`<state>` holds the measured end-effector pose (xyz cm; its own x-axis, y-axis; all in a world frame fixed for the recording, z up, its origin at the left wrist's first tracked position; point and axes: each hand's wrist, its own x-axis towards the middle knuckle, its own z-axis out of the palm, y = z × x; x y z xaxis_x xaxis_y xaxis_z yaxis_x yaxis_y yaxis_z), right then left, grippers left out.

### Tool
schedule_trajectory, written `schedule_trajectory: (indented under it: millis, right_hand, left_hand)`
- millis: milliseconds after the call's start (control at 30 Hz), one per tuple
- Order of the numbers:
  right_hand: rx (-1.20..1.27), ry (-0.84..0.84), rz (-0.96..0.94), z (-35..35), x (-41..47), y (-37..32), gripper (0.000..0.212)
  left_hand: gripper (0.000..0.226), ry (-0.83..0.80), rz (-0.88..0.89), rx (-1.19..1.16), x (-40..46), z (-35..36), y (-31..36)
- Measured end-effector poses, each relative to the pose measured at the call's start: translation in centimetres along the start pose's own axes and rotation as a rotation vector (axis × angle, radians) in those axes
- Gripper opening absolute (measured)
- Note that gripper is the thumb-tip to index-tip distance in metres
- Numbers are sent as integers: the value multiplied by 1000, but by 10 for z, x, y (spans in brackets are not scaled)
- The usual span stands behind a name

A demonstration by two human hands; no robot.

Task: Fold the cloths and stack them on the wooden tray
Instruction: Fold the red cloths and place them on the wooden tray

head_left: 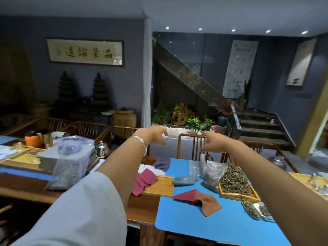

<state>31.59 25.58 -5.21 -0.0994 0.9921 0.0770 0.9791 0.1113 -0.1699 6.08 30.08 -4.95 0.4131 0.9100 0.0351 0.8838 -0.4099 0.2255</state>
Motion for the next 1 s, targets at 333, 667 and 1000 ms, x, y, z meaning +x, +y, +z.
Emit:
schedule_trajectory:
  millis: [333, 667, 1000]
  right_hand:
    - [-2, -35, 35, 34, 145, 77, 64]
    - [149, -158, 135, 97, 286, 156, 62]
    - [215, -441, 266, 266, 279, 235, 55]
  left_hand:
    - [52, -54, 55, 8, 172, 41, -19]
    - [51, -215, 142, -27, 351, 100, -35]
    - [47, -501, 68, -184, 398, 281, -50]
